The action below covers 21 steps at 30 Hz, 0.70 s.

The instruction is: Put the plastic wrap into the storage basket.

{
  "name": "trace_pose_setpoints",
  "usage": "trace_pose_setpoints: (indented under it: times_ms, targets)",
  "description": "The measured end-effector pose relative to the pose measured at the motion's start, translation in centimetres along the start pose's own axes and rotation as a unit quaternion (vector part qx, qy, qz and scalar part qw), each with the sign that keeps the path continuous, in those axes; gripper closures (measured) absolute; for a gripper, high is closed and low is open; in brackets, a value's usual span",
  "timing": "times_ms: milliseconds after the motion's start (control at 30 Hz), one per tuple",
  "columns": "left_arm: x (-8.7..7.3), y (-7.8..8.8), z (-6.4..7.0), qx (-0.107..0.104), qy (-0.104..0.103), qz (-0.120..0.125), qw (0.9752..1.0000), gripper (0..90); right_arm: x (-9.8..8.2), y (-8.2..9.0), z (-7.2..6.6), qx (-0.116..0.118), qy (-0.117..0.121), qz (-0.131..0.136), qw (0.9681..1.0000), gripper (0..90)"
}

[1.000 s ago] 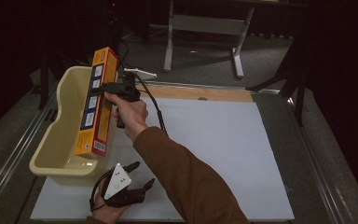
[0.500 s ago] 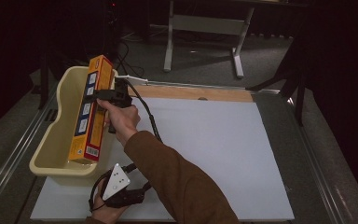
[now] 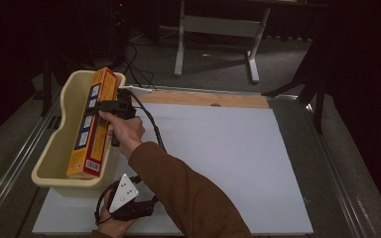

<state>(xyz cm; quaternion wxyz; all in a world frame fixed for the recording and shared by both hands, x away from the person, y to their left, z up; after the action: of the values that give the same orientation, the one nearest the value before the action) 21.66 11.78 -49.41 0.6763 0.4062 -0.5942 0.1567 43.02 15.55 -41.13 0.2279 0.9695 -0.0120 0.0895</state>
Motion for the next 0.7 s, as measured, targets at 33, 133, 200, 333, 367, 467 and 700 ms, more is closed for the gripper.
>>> trace_pose_setpoints:
  times_ms: [33, 133, 200, 333, 367, 467, 700]
  targets:
    - [0.0, 0.0, 0.0, 0.000, 0.000, 0.000, 1.0000, 27.8, 0.0, -0.1, 0.1, -0.003, 0.000, 0.001, 1.0000, 38.0]
    - [0.0, 0.0, -0.1, 0.000, 0.001, 0.001, 1.0000, 27.8, 0.0, -0.2, 0.3, -0.004, -0.005, 0.001, 1.0000, 37.4]
    - [0.0, 0.0, -0.1, 0.000, 0.001, 0.001, 1.0000, 27.8, 0.0, -0.3, 0.4, -0.006, -0.005, -0.002, 1.0000, 36.9]
    - [0.0, 0.0, -0.1, 0.000, 0.001, 0.001, 1.0000, 27.8, 0.0, -0.4, 0.6, -0.015, -0.007, -0.006, 0.9998, 33.6]
    - [0.0, 0.0, -0.1, 0.000, 0.001, 0.001, 1.0000, 27.7, -0.1, -0.5, 0.7, -0.020, -0.008, -0.009, 0.9997, 32.1]
    - [0.0, 0.0, -0.1, 0.000, 0.001, 0.001, 1.0000, 27.8, -0.1, -0.5, 1.0, -0.031, -0.012, -0.012, 0.9994, 30.5]
    - [-0.1, -0.1, -0.1, 0.000, 0.002, -0.001, 1.0000, 27.8, 0.2, 1.0, -0.1, 0.010, -0.013, -0.001, 0.9999, 35.4]
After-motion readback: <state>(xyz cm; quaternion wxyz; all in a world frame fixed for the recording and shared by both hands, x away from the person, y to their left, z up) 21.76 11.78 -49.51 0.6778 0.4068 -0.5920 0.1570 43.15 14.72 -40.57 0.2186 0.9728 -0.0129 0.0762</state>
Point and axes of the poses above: each handheld gripper's, and its own axes: y roughly backward along the jaws, x roughly out of its top, z roughly to its right, the point moved 3 cm from there along -y, roughly forward along the jaws
